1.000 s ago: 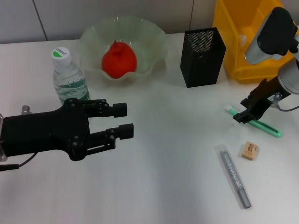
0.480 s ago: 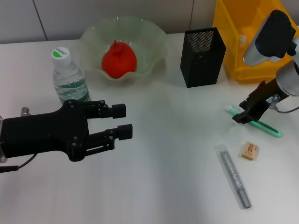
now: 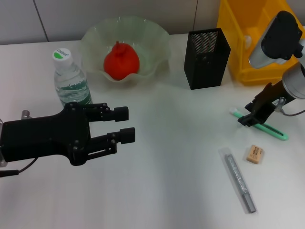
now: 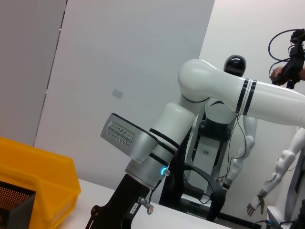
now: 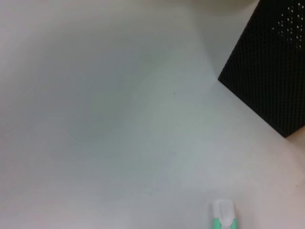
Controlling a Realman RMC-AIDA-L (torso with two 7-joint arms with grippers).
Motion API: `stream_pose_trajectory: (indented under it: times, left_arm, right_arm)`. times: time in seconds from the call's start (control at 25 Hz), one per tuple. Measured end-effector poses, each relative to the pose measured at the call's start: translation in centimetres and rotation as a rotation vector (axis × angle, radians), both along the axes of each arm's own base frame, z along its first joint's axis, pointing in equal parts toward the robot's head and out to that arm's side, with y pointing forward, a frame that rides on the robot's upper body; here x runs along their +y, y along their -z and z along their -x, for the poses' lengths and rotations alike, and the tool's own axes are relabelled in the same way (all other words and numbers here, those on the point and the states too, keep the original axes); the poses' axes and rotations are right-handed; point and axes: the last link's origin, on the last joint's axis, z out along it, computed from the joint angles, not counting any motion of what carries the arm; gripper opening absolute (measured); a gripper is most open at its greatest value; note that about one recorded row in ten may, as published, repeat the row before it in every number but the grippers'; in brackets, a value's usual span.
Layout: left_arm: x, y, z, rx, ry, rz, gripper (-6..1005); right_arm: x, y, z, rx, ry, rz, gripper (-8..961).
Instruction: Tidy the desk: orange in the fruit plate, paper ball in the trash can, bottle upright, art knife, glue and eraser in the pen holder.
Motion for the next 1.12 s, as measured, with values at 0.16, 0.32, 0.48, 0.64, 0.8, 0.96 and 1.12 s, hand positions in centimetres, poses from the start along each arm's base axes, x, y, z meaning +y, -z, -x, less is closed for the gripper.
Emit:
stream_pose_trajectory:
  times: [0.16, 0.32, 0.48, 0.64, 0.8, 0.96, 1.12]
  left_arm:
    - [-0.05, 0.1, 0.12, -0.003, -0.007, 0.005, 485]
    - [-0.13, 0.14, 0.22, -0.004, -0.012, 0.005, 485]
    - [-0.28, 0.11, 0.35, -0.009, -0.017, 0.006, 485]
    - [-0.35, 0.0, 0.36, -0.021, -0.021, 0.001, 485]
    - [-0.42, -0.05, 0.42, -0.024, -0.023, 0.001, 485]
    - [-0.46, -0.03, 0.4, -0.024, -0.021, 0.003, 485]
    - [-0.46, -0.04, 0.4, -0.024, -0.021, 0.003, 485]
  right_arm:
    - [0.01, -0.03, -0.05, 0.002, 0.005, -0.005, 438]
    - [-0.01, -0.01, -0.07, 0.003, 0.008, -0.007, 435]
    - [-0.03, -0.01, -0.1, 0.003, 0.011, -0.009, 423]
    - [0.0, 0.0, -0.08, 0.004, 0.01, -0.011, 369]
    - [0.04, 0.01, -0.07, 0.005, 0.012, -0.015, 340]
    - [0.02, 0.07, -0.1, 0.007, 0.019, -0.017, 318]
    - [-0.15, 0.3, -0.31, 0.009, 0.028, -0.009, 307]
